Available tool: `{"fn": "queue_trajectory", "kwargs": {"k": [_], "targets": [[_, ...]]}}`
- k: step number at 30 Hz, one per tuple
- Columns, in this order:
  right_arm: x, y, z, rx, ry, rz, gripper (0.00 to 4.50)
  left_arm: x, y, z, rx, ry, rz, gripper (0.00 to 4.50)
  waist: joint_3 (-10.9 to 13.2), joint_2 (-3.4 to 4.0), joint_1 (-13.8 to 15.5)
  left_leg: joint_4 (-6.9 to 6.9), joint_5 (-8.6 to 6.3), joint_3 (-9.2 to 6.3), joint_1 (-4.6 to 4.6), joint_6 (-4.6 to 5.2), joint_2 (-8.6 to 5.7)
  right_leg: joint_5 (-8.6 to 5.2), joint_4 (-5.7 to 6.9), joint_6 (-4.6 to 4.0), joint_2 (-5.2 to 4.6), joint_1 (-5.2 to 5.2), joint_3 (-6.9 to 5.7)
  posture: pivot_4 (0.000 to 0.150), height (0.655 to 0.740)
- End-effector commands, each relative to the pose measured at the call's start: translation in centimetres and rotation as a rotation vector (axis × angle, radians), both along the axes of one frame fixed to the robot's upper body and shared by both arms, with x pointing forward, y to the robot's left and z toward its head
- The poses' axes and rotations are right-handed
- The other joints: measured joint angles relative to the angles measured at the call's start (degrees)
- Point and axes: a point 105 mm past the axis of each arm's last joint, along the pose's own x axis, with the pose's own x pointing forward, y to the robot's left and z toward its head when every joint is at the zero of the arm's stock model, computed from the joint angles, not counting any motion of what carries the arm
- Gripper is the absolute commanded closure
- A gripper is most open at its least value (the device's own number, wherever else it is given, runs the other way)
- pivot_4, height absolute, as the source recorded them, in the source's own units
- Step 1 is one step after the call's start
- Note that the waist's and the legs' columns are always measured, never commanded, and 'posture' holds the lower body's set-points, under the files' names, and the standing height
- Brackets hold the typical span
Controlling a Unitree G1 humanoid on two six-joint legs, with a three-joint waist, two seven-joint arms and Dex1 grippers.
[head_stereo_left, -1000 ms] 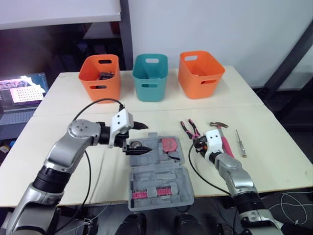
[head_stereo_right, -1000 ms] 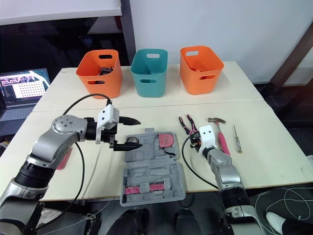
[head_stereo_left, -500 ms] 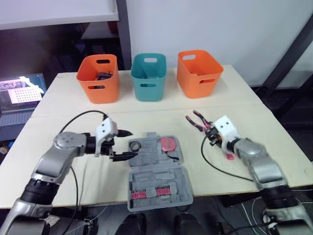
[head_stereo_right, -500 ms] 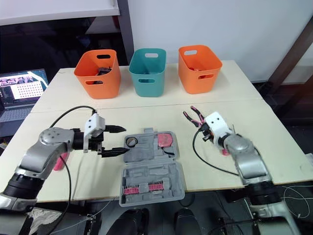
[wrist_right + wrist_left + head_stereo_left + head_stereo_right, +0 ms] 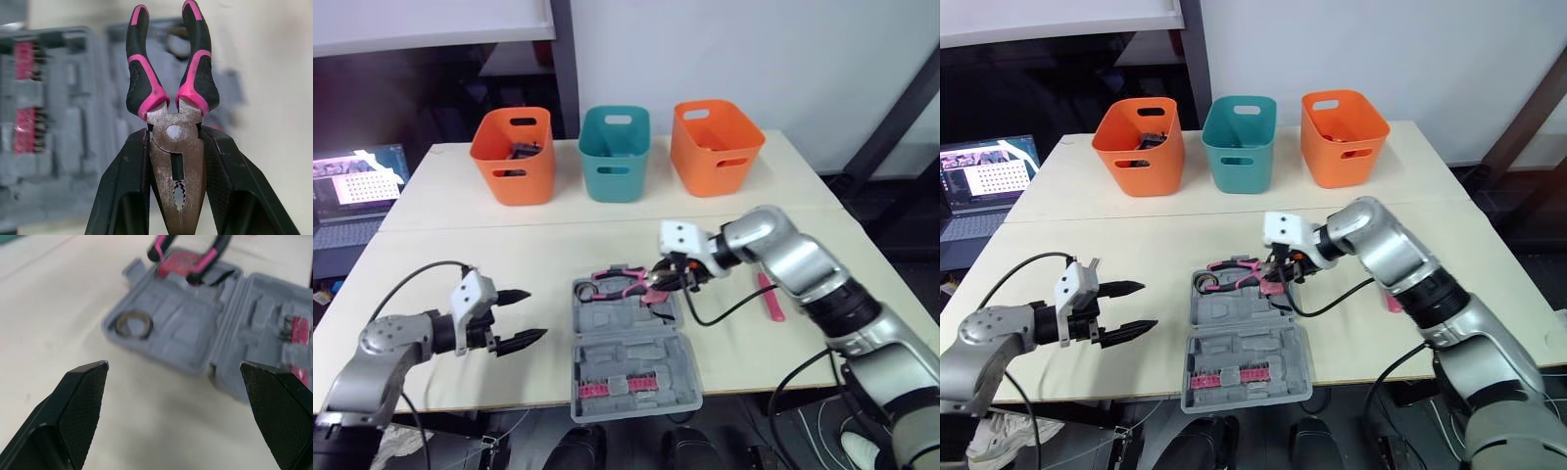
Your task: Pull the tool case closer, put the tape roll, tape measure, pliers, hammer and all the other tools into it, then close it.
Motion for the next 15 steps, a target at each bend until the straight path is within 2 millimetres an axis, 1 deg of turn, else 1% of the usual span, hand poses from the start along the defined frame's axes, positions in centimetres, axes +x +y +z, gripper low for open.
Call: {"fn": "queue_trajectory", "kwargs": {"k": [1, 6, 9, 15], "targets": [[0.5, 1.1, 0.2, -0.015, -0.055, 0.027, 3.53, -0.8, 0.7, 0.8, 0.007, -0.049, 0.03, 0.0, 0.0, -0.01, -0.1, 0.01, 0.0, 0.0, 0.0, 0.0, 0.0, 0.0, -0.01, 0.0, 0.0, -0.06, 0.0, 0.15, 0.7329], [0.6, 1.8, -1.0, -0.029, -0.033, 0.029, 3.53, -1.7, 1.2, 0.1, 0.013, -0.03, 0.061, 0.0, 0.0, 0.0, -0.2, 0.0, -0.01, 0.0, 0.0, -0.02, -0.01, 0.01, 0.01, -0.02, 0.0, -0.15, -0.01, 0.15, 0.7329], [0.5, 2.0, -1.9, -0.04, -0.01, 0.027, 3.53, -2.3, 1.2, -0.5, 0.04, -0.012, 0.044, 0.0, 0.0, 0.0, -0.2, -0.01, -0.01, 0.01, 0.0, -0.02, -0.01, 0.01, 0.02, -0.02, 0.01, -0.16, -0.02, 0.15, 0.7329], [0.2, 2.5, -3.0, -0.052, 0.007, 0.042, 3.53, -2.1, 1.0, -0.1, 0.044, -0.022, 0.046, 0.0, 0.0, 0.0, -0.3, -0.02, -0.01, 0.01, 0.01, -0.02, -0.01, 0.02, 0.04, -0.02, 0.02, -0.18, -0.03, 0.15, 0.7329]]}}
